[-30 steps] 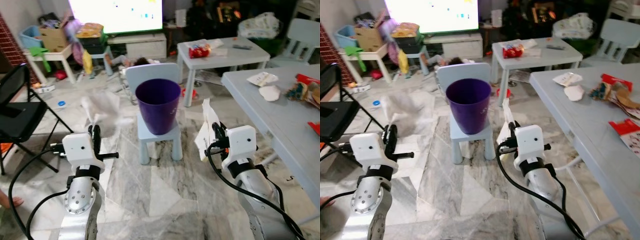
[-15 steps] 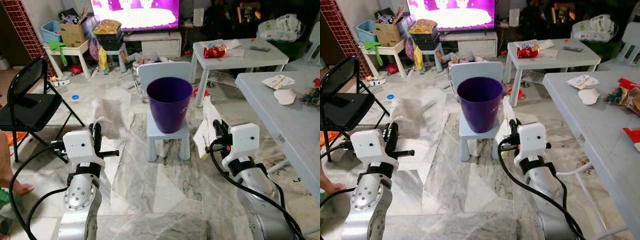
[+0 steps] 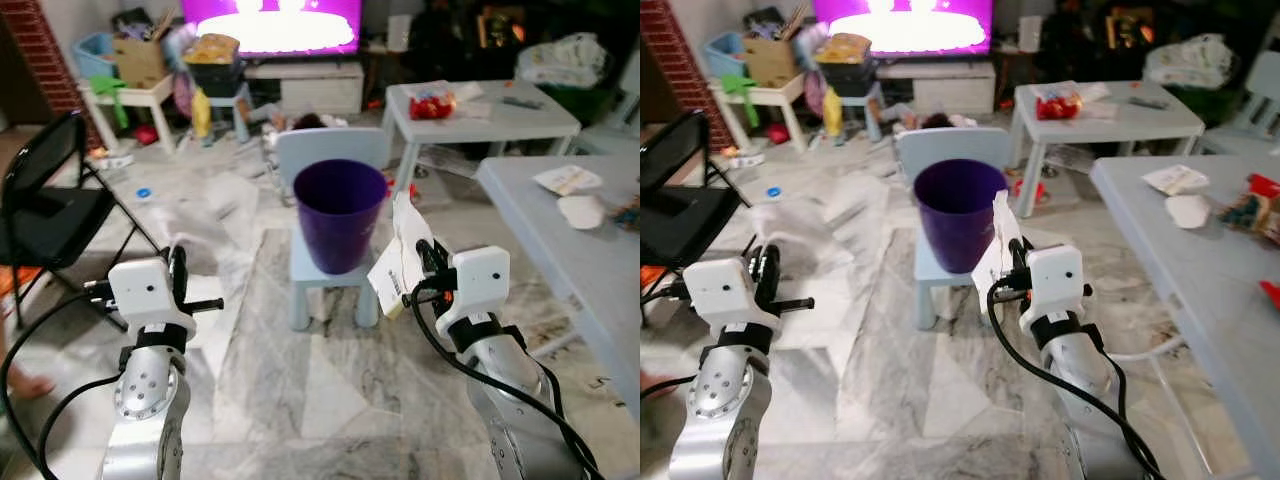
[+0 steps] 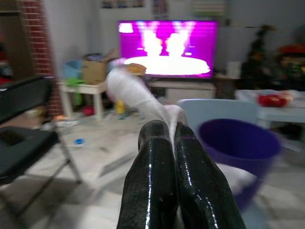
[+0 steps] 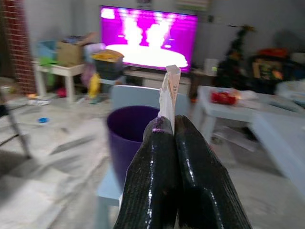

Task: Picking trash to rubbish bin

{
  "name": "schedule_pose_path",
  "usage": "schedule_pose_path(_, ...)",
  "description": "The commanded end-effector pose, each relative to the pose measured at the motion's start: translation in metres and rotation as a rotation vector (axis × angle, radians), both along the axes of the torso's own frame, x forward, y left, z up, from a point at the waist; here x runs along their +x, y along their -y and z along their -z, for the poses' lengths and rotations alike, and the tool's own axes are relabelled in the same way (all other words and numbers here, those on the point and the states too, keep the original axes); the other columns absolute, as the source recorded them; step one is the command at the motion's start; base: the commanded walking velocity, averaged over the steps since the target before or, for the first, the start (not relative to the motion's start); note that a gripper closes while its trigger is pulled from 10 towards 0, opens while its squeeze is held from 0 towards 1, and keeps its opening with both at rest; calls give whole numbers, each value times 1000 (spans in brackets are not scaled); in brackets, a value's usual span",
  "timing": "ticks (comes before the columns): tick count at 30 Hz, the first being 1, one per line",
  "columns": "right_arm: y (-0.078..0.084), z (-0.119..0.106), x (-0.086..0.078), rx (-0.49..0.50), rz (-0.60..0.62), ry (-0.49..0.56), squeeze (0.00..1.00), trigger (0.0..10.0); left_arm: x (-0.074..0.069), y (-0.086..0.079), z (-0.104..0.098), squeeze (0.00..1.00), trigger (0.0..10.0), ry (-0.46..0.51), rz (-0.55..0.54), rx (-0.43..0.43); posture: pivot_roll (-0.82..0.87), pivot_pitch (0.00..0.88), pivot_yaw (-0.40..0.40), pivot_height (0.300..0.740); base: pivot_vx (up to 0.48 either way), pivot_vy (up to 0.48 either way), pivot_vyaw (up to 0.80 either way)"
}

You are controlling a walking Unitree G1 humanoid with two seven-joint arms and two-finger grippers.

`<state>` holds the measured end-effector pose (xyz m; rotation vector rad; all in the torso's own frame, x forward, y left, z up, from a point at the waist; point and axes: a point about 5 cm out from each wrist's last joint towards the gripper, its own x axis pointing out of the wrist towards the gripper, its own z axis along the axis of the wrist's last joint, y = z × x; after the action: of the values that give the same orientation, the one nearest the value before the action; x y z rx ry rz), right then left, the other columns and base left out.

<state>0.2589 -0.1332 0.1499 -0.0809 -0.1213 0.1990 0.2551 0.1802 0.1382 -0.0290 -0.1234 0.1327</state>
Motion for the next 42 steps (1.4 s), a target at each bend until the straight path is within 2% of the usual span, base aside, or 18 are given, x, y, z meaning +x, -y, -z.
schedule_pose_path(1, 3, -5, 1, -1, 6, 17, 0, 10000, 1, 5, 2, 0, 0, -15, 21, -13, 49, 9, 1, 740, 469, 0, 0)
schedule_pose_path(42, 4, -7, 4, 7, 1, 14, 0, 10000, 2, 11, 9, 0, 0, -41, 38, -20, 42, 14, -5, 740, 467, 0, 0)
